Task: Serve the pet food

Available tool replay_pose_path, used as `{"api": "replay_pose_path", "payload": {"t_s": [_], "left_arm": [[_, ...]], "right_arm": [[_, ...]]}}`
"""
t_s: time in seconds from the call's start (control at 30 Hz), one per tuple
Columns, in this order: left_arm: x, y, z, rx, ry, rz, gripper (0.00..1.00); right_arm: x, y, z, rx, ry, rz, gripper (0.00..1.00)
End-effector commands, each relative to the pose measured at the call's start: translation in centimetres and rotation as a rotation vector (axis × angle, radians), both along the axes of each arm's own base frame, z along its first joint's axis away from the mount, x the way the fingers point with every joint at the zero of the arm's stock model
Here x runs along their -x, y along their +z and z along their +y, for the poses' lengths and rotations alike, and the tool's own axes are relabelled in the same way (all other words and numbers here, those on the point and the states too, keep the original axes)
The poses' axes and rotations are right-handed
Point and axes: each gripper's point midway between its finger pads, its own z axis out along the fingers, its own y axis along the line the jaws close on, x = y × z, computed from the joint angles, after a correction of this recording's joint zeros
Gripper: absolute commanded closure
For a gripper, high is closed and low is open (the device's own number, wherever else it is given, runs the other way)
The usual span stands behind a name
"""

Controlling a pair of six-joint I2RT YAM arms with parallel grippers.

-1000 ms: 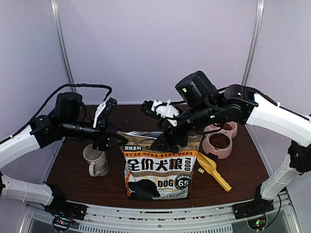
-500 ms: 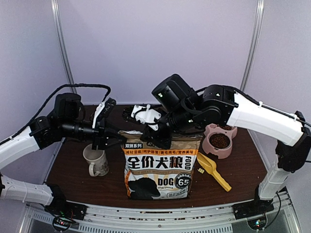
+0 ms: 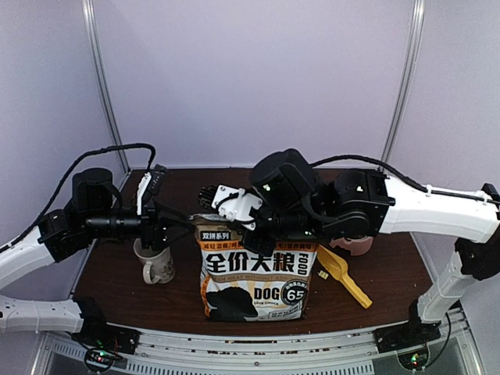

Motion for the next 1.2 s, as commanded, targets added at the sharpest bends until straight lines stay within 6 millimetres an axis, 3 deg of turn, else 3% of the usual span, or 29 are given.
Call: {"api": "replay_pose_path", "payload": {"t_s": [0.0, 0.23, 0.4, 0.57, 0.73, 0.83, 0.97, 1.17], "left_arm": [[-1.2, 0.5, 0.3, 0.028, 0.093, 0.054, 0.33], [-1.1, 3.0, 1.6, 0.160, 0.193, 0.166, 0.35], [-1.4, 4.3, 2.3, 0.233, 0.257, 0.229, 0.34], [-1.6, 5.2, 1.9, 0.207, 0.250, 0.239, 0.30], [-2.0, 4.9, 0.1, 0.127, 0.203, 0.247, 0.28], [-2.1, 4.7, -0.7, 0.093, 0.178, 0.250, 0.25], [-2.4, 3.7, -1.2, 0.043, 0.173, 0.267, 0.25], [-2.8, 3.0, -1.4, 0.006, 0.180, 0.271, 0.25]], "right_arm": [[-0.5, 1.1, -0.4, -0.054, -0.107, -0.124, 1.00], [0.9, -1.4, -0.2, -0.015, -0.103, -0.125, 0.96], [1.8, -1.0, -0.4, -0.033, -0.099, -0.122, 0.84], [3.3, 1.2, -1.4, -0.077, -0.070, -0.093, 0.55], [3.9, 5.6, -4.0, -0.212, -0.089, -0.045, 0.34], [3.1, 7.8, -6.1, -0.292, -0.155, -0.033, 0.25], [0.7, 9.0, -8.6, -0.350, -0.271, 0.038, 0.23], [-2.6, 6.8, -10.5, -0.322, -0.394, 0.161, 0.24]]}}
